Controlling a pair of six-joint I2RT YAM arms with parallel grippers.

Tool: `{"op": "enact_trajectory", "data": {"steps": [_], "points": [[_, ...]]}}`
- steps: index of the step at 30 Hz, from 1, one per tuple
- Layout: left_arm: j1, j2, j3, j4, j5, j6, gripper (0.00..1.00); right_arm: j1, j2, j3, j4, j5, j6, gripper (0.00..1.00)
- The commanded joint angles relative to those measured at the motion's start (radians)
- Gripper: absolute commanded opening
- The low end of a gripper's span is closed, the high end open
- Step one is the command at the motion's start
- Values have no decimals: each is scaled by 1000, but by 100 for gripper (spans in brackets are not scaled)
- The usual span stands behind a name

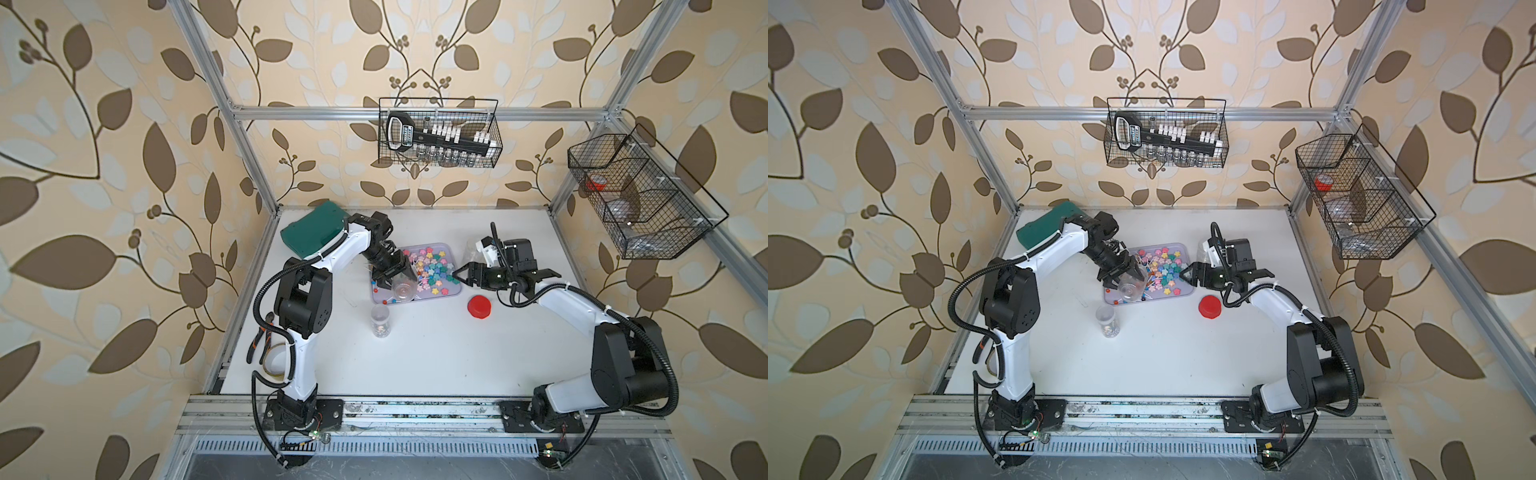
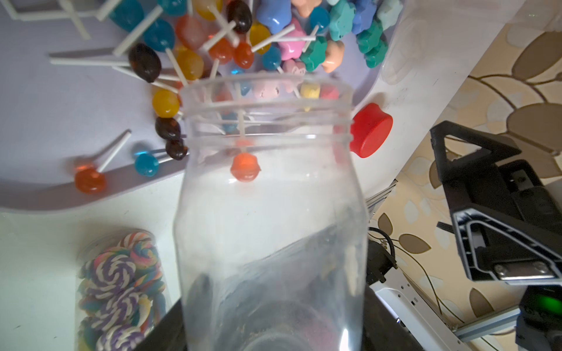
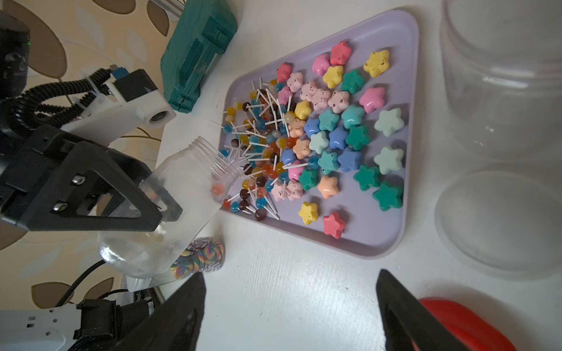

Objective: Pour the candies out of the jar
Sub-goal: 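Pour the candies out of the jar onto the tray.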

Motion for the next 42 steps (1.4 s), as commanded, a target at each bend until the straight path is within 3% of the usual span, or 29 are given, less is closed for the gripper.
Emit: {"op": "enact_trajectory", "data": {"steps": [1,5,14,20,25,37,42], "points": [[14,-13,69,-49,-10,-21,37,-8,10,-15,15,-29,-12,84],[14,-1,120,-63,-14,-31,37,-11,2,-17,15,-32,-12,84],[15,-64,-39,-1,-16,-55,37,-14,-3,-20,15,-35,-14,84],[8,-15,142,-127,-85,1,37,-14,-7,-22,15,-36,-14,84],[-3,-47,35,-97,-124,22,37,-22,-6,-18,10,-43,-18,84],[-17,-183,-12,12,-246,235,36,-24,-68,60,-37,-156,-61,80],[-18,-249,-68,136,-312,347,37,-23,-71,174,-92,-160,-18,79]]}}
